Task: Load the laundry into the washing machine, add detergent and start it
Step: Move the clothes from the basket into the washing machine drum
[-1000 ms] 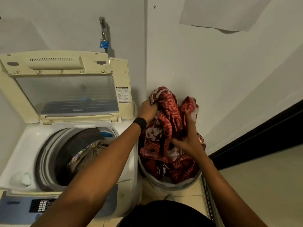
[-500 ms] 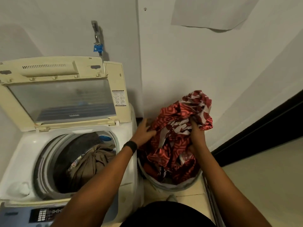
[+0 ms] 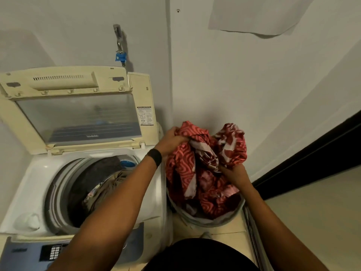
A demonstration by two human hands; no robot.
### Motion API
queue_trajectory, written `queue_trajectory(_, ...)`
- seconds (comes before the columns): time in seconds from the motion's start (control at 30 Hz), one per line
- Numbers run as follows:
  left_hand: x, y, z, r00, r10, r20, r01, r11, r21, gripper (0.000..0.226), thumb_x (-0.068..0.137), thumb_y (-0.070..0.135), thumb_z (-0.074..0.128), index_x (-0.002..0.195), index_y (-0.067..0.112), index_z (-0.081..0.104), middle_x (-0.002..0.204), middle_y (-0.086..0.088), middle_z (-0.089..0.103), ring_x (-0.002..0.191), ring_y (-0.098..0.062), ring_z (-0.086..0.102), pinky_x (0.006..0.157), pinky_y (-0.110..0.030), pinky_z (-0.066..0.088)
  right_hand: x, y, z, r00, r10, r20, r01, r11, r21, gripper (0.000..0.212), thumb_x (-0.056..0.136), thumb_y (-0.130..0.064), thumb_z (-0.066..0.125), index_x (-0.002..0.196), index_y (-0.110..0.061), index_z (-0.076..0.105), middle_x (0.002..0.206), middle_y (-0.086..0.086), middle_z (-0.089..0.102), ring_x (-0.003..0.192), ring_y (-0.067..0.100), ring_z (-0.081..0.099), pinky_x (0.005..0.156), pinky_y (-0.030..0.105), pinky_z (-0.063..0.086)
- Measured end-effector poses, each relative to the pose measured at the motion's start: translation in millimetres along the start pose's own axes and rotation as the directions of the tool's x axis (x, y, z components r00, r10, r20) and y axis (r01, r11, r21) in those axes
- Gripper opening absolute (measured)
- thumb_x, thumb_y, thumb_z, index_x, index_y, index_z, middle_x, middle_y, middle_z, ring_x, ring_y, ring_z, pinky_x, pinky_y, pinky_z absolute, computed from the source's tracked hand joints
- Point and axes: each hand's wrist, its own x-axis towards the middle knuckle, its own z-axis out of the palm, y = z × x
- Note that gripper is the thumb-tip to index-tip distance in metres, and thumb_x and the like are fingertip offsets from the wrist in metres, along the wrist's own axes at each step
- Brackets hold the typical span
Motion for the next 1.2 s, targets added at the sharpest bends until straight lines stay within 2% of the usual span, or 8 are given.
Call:
queue_trajectory(0.17, 9, 24, -4, 0.991, -0.114, 0.071, 0.127, 0.968, -0.214, 0.085, 0.068, 0.025, 0.087, 0.141, 0.004, 0.049, 0.127, -0.023, 0.065, 0.109, -0.038, 0.07, 0.091, -0.047, 0.061, -4, -12, 15, 0.936, 0.213, 0.282, -0.088, 0.913, -0.399, 0.057, 0.094, -0.065, 0.054, 0.111, -0.013, 0.071, 0.109, 0.013, 0.073, 0.099, 0.027, 0.069, 0.092, 0.038, 0.056)
queue_trajectory(0.33, -2, 25, -6, 0.984, -0.143, 0.108, 0.169, 0.939, -0.299, 0.022, 0.098, 0.003, 0.059, 0.119, -0.003, 0.064, 0.092, -0.018, 0.071, 0.071, -0.023, 0.073, 0.066, -0.031, 0.062, -6, -47, -15, 0.983, 0.177, 0.05, -0.103, 0.753, -0.65, 0.057, 0.086, -0.075, 0.059, 0.078, -0.018, 0.058, 0.074, -0.001, 0.064, 0.067, 0.018, 0.062, 0.061, 0.032, 0.047)
queue_trajectory(0.5, -1, 29, 0, 0.981, -0.14, 0.134, 0.177, 0.929, -0.324, 0.032, 0.098, 0.0, 0.061, 0.129, -0.005, 0.058, 0.091, -0.015, 0.074, 0.067, -0.021, 0.074, 0.061, -0.029, 0.062, -14, -87, -17, 0.903, -0.109, 0.416, 0.077, 0.993, 0.094, 0.061, 0.079, -0.062, 0.078, 0.13, -0.037, 0.058, 0.117, -0.016, 0.068, 0.102, -0.001, 0.067, 0.086, 0.025, 0.056)
queue_trajectory(0.6, -4, 32, 10, 0.978, -0.143, 0.154, 0.183, 0.938, -0.294, 0.04, 0.097, 0.0, 0.062, 0.135, -0.01, 0.056, 0.094, -0.017, 0.071, 0.068, -0.021, 0.074, 0.063, -0.029, 0.062, -17, -87, 21, 0.846, -0.093, 0.525, 0.098, 0.995, 0.018, 0.1, 0.08, -0.048, 0.084, 0.157, -0.037, 0.022, 0.142, -0.009, 0.055, 0.123, 0.01, 0.059, 0.105, 0.033, 0.052)
queue_trajectory(0.77, -4, 24, 1, 0.994, -0.063, 0.094, 0.089, 0.949, -0.304, 0.068, 0.089, 0.025, 0.078, 0.145, 0.003, 0.048, 0.124, -0.02, 0.068, 0.105, -0.03, 0.072, 0.089, -0.04, 0.061, -15, -86, 39, 0.96, -0.058, 0.274, 0.034, 0.995, 0.092, 0.012, 0.103, -0.019, 0.057, 0.112, -0.015, 0.064, 0.106, 0.004, 0.069, 0.099, 0.024, 0.068, 0.09, 0.04, 0.058)
queue_trajectory(0.9, -15, -8, -10, 0.99, 0.139, -0.023, -0.141, 0.981, -0.131, 0.092, 0.075, 0.065, 0.076, 0.151, 0.032, 0.036, 0.145, -0.009, 0.055, 0.127, -0.027, 0.06, 0.108, -0.047, 0.049, -13, -94, 24, 0.986, 0.119, 0.119, -0.166, 0.821, 0.546, 0.021, 0.105, -0.024, 0.054, 0.116, -0.013, 0.069, 0.111, 0.01, 0.075, 0.105, 0.029, 0.072, 0.092, 0.04, 0.059)
queue_trajectory(1.07, -36, -62, -1, 0.935, -0.057, 0.35, -0.034, 0.969, 0.247, 0.11, 0.071, 0.069, 0.076, 0.16, 0.029, 0.026, 0.149, 0.01, 0.044, 0.134, -0.012, 0.047, 0.116, -0.034, 0.038, -4, -95, 15, 0.918, 0.391, 0.073, -0.299, 0.558, 0.774, 0.034, 0.103, -0.034, 0.055, 0.121, -0.008, 0.068, 0.106, 0.009, 0.074, 0.079, 0.027, 0.073, 0.074, 0.033, 0.057)
queue_trajectory(1.2, -39, -65, 0, 0.943, -0.036, 0.332, -0.047, 0.969, 0.241, 0.054, 0.09, 0.031, 0.079, 0.138, 0.035, 0.053, 0.128, 0.013, 0.064, 0.113, -0.001, 0.062, 0.113, -0.034, 0.046, 0, -73, 15, 0.843, 0.526, 0.11, -0.403, 0.482, 0.778, 0.064, 0.085, -0.063, 0.068, 0.106, -0.002, 0.067, 0.084, 0.014, 0.064, 0.07, 0.03, 0.062, 0.075, 0.041, 0.053)
